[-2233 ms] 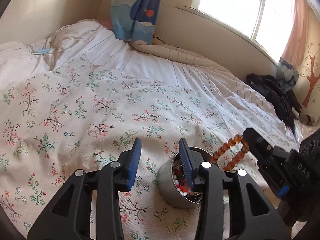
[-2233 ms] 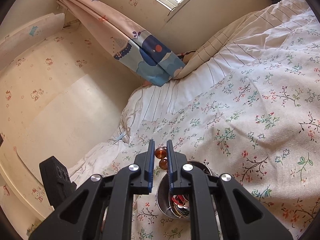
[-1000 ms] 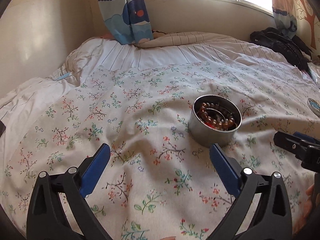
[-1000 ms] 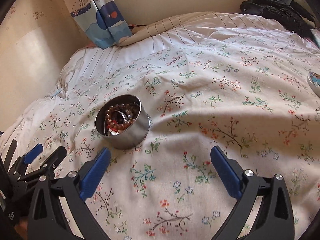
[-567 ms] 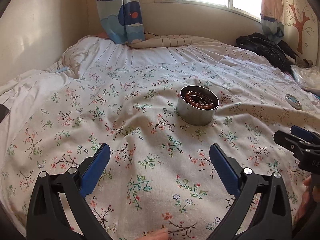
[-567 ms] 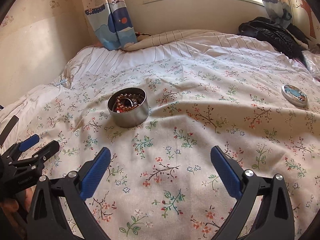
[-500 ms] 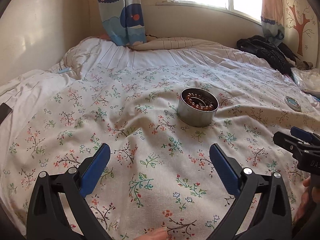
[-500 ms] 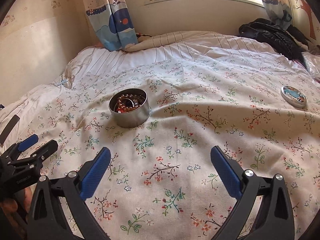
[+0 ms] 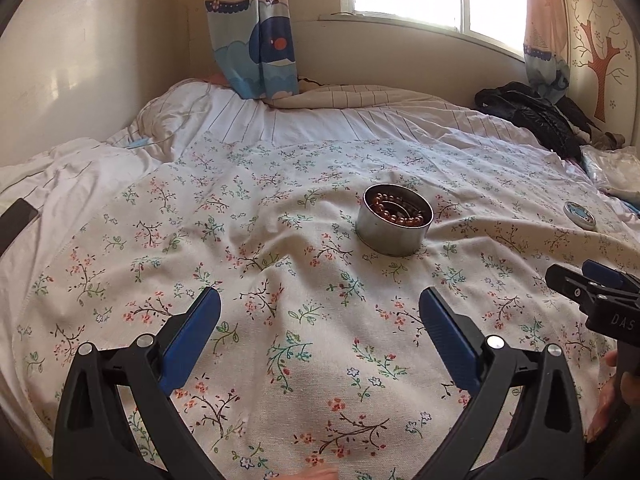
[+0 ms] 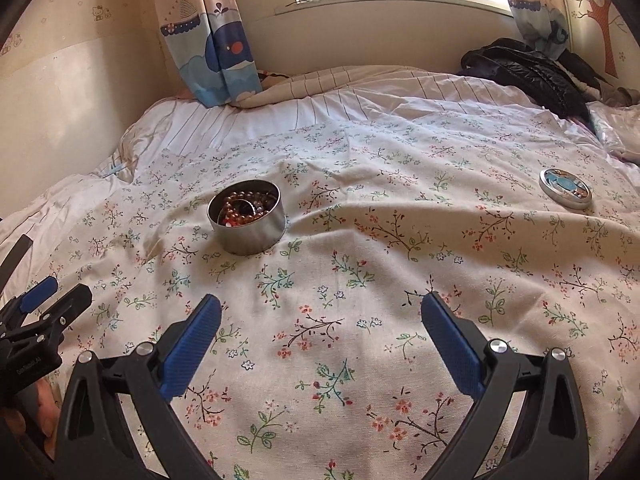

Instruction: Organize jewelry

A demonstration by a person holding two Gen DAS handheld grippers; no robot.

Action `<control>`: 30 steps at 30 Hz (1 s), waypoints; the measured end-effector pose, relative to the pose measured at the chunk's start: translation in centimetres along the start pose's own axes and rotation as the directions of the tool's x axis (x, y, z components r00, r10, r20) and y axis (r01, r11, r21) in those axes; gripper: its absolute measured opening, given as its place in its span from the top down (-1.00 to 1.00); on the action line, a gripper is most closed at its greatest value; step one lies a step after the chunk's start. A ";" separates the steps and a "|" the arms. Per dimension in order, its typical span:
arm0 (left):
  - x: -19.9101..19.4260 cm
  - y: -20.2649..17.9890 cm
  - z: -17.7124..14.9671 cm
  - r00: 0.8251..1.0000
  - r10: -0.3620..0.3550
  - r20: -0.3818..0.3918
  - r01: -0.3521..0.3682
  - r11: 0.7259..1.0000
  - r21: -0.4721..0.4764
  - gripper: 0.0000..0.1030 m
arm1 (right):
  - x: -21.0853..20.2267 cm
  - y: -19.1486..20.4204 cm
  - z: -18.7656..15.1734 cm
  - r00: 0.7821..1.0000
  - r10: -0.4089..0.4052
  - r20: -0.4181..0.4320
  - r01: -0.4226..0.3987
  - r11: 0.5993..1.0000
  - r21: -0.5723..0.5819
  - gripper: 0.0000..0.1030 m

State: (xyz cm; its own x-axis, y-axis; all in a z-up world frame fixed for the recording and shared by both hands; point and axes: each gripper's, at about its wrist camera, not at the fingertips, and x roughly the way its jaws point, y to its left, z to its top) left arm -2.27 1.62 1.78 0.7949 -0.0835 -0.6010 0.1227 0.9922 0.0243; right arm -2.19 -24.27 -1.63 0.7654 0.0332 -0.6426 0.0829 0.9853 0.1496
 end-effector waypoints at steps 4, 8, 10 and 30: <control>-0.2 -0.3 -0.1 1.000 0.002 -0.002 -0.002 1.000 0.019 -0.86 | -0.5 -0.5 0.0 1.000 -0.011 0.027 0.010 1.000 0.018 -0.86; 0.1 -1.3 -0.2 1.000 0.015 -0.018 -0.014 0.998 0.068 -0.86 | -0.7 -1.1 0.1 0.999 -0.028 0.039 0.026 0.999 0.042 -0.86; 0.0 -1.4 -0.2 1.000 0.019 -0.017 -0.017 0.997 0.072 -0.86 | -0.6 -1.2 0.2 0.999 -0.030 0.035 0.028 0.999 0.044 -0.86; -1.3 -1.9 -0.8 0.999 0.037 0.000 -0.037 0.993 0.115 -0.86 | -0.3 -0.7 0.1 0.999 -0.033 0.029 0.033 0.999 0.018 -0.86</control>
State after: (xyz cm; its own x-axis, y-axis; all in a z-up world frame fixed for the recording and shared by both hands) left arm -3.95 -0.08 1.90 0.7988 -0.0467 -0.5998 0.1610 0.9772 0.1384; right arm -2.37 -24.99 -1.48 0.7807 -0.0044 -0.6249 0.1192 0.9827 0.1420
